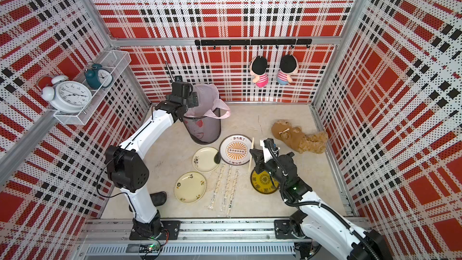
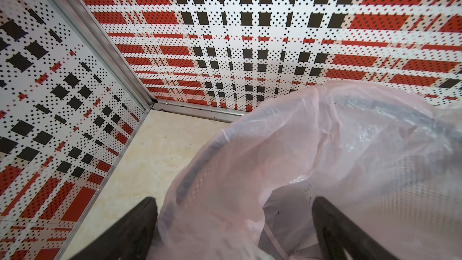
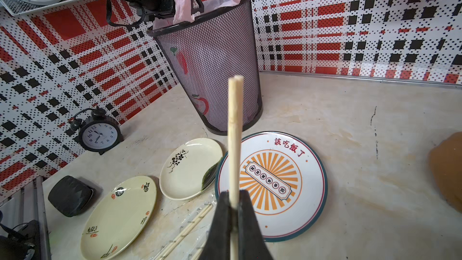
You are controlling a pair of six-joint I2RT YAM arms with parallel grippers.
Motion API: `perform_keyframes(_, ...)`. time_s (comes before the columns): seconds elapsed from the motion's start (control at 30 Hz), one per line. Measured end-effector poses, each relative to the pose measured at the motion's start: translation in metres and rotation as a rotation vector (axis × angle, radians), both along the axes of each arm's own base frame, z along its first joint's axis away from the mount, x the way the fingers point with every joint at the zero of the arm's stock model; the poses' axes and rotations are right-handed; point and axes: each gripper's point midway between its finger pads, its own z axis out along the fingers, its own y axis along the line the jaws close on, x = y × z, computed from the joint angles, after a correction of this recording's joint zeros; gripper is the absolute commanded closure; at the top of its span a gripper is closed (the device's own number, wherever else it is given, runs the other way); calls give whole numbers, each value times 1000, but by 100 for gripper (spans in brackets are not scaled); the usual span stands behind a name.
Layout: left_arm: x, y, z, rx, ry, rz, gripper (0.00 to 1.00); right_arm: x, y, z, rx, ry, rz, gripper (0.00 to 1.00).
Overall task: Remove the packaging of disposable chopsticks
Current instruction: Place the packet bag in the trash bin.
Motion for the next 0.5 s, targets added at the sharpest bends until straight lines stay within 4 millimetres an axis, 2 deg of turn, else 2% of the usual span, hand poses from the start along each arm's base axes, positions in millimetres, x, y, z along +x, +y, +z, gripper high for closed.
perform_keyframes(0.27, 0, -4, 3, -3, -5, -9, 2, 0, 0, 0, 0, 0, 0, 100)
perform_keyframes(0.4, -5, -21, 12, -18, -21, -51, 2, 0, 0, 0, 1, 1, 0, 100)
perform_keyframes(0.5, -13, -35, 27, -34, -48, -87, 2, 0, 0, 0, 0, 1, 0, 100)
